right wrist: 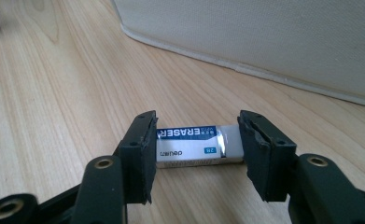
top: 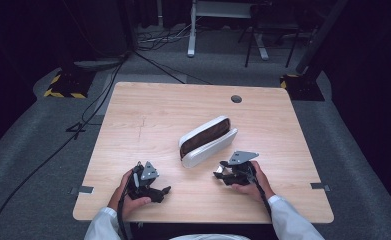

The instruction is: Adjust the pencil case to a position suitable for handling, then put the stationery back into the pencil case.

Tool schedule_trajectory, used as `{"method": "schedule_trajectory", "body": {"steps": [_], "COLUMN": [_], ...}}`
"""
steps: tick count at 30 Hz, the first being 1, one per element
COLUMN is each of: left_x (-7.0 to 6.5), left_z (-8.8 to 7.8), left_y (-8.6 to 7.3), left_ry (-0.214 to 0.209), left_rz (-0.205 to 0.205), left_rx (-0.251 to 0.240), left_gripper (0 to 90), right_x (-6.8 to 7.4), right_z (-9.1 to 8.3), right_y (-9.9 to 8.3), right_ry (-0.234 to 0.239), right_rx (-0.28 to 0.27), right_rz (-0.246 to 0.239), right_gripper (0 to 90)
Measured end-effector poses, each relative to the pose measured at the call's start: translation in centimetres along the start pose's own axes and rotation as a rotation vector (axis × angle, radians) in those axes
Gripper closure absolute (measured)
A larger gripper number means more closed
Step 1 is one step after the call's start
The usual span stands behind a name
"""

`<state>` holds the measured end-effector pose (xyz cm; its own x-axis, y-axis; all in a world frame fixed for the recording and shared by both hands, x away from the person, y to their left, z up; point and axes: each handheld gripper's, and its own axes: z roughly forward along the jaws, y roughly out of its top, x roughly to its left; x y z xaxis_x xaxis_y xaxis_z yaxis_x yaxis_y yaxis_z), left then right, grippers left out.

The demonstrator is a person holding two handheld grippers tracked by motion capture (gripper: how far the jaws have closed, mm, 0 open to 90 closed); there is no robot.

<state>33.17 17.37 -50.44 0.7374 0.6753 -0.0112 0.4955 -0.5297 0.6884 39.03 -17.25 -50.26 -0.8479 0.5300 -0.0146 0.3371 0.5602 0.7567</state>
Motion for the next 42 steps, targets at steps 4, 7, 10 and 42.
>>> {"method": "schedule_trajectory", "body": {"steps": [4, 7, 10, 42], "left_x": [0.1, 0.1, 0.2, 0.3], "left_z": [0.0, -0.1, 0.0, 0.0], "left_y": [0.0, -0.1, 0.0, 0.0], "left_ry": [-0.013, -0.017, -0.017, -0.022], "left_rz": [0.006, 0.006, 0.009, 0.016], "left_rx": [0.002, 0.002, 0.001, -0.001], "left_gripper": [14.9, 14.9, 14.9, 14.4], "right_x": [-0.2, -0.4, -0.8, -3.7], "right_z": [-0.6, -1.0, -1.9, -8.5], "right_y": [-0.3, -0.4, -0.5, 0.7], "right_ry": [-0.006, -0.02, -0.031, -0.104], "right_rx": [0.001, -0.002, -0.016, -0.169], "right_rz": [0.004, 0.004, 0.011, 0.082], "right_gripper": [49.1, 49.1, 49.1, 49.1]}}
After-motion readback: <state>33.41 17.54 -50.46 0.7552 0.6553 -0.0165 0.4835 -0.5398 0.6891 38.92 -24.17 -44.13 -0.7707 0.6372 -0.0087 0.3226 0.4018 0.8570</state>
